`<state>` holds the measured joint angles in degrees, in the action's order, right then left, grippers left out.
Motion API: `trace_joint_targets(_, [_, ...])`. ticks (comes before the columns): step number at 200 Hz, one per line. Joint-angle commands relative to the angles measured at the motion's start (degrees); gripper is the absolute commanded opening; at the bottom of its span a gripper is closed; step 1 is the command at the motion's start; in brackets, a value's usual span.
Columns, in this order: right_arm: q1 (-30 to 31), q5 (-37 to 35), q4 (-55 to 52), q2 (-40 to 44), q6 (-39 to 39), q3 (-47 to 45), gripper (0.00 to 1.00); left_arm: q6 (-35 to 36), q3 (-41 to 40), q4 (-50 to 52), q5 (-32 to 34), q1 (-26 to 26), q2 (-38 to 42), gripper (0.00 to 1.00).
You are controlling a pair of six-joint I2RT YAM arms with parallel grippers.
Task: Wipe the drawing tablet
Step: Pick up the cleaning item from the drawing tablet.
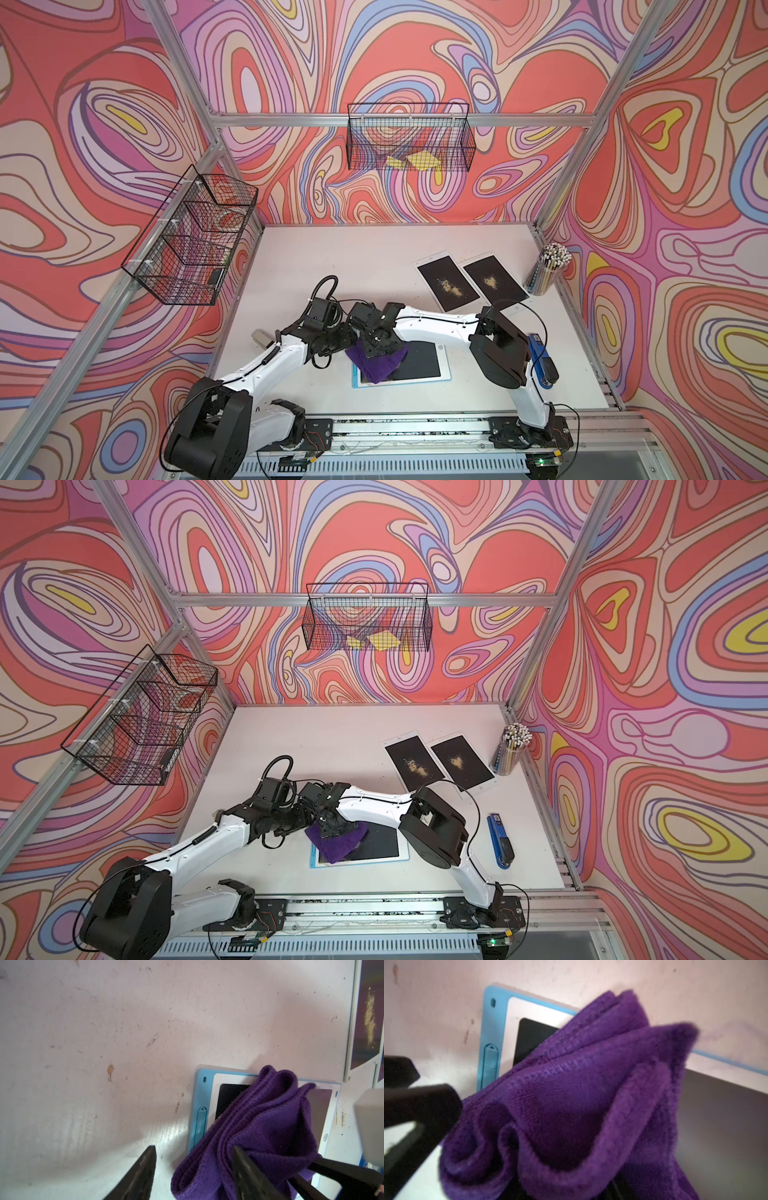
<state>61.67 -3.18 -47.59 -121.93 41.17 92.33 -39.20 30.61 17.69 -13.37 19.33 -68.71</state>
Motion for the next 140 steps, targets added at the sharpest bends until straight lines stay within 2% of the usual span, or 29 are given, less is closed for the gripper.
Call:
trace_joint_targets(1, [0.8, 2.67, 0.57, -4.16, 0.15, -3.93, 0.35, -0.39, 0.44, 1.83, 1.15, -0.2, 0.59, 0.62])
trace_joint_targets(28, [0.78, 2.19, 0.83, -2.92, 0.26, -3.57, 0.09, -0.44, 0.15, 1.93, 1.54, -0.27, 0.54, 0.62])
trace_joint_targets(40, [0.72, 1.75, 1.07, -1.81, 0.53, -3.64, 0.01, -0.44, 0.15, 2.08, 1.52, -0.26, 0.49, 0.62])
trace_joint_targets(86, [-2.1, -1.76, -0.21, 6.17, 0.11, -6.32, 0.0, -0.34, 0.15, 2.36, 0.95, -0.24, -0.07, 0.62])
trace_joint_targets(127, [-7.08, -3.23, 0.58, 14.71, -1.44, -14.92, 0.0, 0.96, 0.41, 1.73, -1.91, -0.1, -1.77, 0.63])
trace_joint_targets(140, [-8.26, -3.05, 1.95, 17.17, -1.69, -17.97, 0.0, 1.07, 0.71, 2.12, -2.18, 0.07, -2.99, 0.6])
